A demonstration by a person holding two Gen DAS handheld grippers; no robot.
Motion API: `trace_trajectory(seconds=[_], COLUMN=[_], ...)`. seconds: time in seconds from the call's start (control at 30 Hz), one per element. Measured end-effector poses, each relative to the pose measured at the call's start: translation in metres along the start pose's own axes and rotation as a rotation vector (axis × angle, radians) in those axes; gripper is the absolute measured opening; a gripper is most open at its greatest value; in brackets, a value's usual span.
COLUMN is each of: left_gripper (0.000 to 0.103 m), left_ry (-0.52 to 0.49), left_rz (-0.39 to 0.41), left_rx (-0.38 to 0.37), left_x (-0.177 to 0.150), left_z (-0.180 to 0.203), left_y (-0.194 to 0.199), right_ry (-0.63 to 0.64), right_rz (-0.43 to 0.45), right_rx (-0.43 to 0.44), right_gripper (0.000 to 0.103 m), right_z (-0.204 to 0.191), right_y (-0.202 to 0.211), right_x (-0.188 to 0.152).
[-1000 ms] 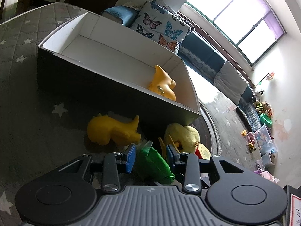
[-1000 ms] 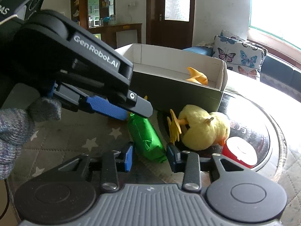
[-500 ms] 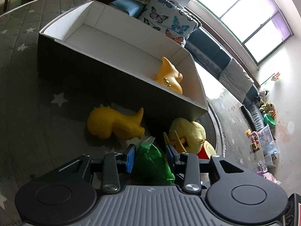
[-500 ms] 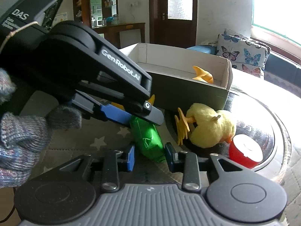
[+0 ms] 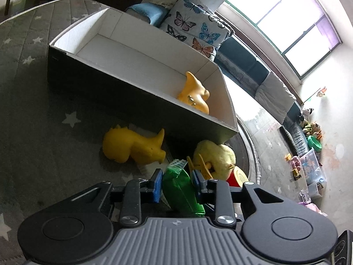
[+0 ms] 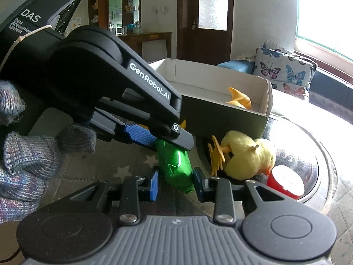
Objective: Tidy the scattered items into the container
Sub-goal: 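Reach the left tool to the green wrapped bar and grasp it, then lift the green bar with the left tool and carry it into the box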
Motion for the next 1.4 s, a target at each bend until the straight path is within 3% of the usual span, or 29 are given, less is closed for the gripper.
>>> trace_trajectory(seconds=[0.23,0.4,0.63,0.97,1.0,1.07,1.4], left_gripper=[0.03,0.03,0.029,0.029,0.029,0.029,0.029], left_ry=[-0.01,-0.028,-0.006,0.033,0.033,0.032,0.003], left_rz=[0.029,0.089,0.105,0.025,0.013,-0.012,-0.119], left_rx=[0.01,0.01,0.021,0.029,0.033,0.045,0.054], left_x=[0.015,0.046,0.093,0.134,0.136,0.137,0.127], left_z=[0.004,0.011,0.004,-0.022,-0.024,-0.03,-0.034], left_y=[0.014,0.027,0.015,-0.041,-0.047,-0.058,-0.1], right_ry=[0.006,0.022,0.022,-0.053,-0.059,-0.069,-0.112], right_rz=[0.034,0.095,0.127,0.07,0.059,0.034,0.039], right_rx=[0.008,0.006,0.008,0.011,0.011,0.011,0.01], right_gripper=[0.031,0.031,0.031,0.033,0.033,0.043,0.043], right_z=[-0.003,-0.005,0.005,0.023,0.026,0.031,0.047], right_y=[0.006,0.012,-0.007,-0.066,-0.071,-0.078,-0.078], right_x=[0.014,0.044,0.088,0.115,0.115,0.112,0.108])
Point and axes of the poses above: each gripper's, at about its wrist camera, not at the fingertips, and y roughly against the way its jaws point, z to its right, x to its top, the point moved 7 cm from there along -y, roughly the way its jaws point, and after that the axes turned 14 degrees about -y, right-handed, at the moved point
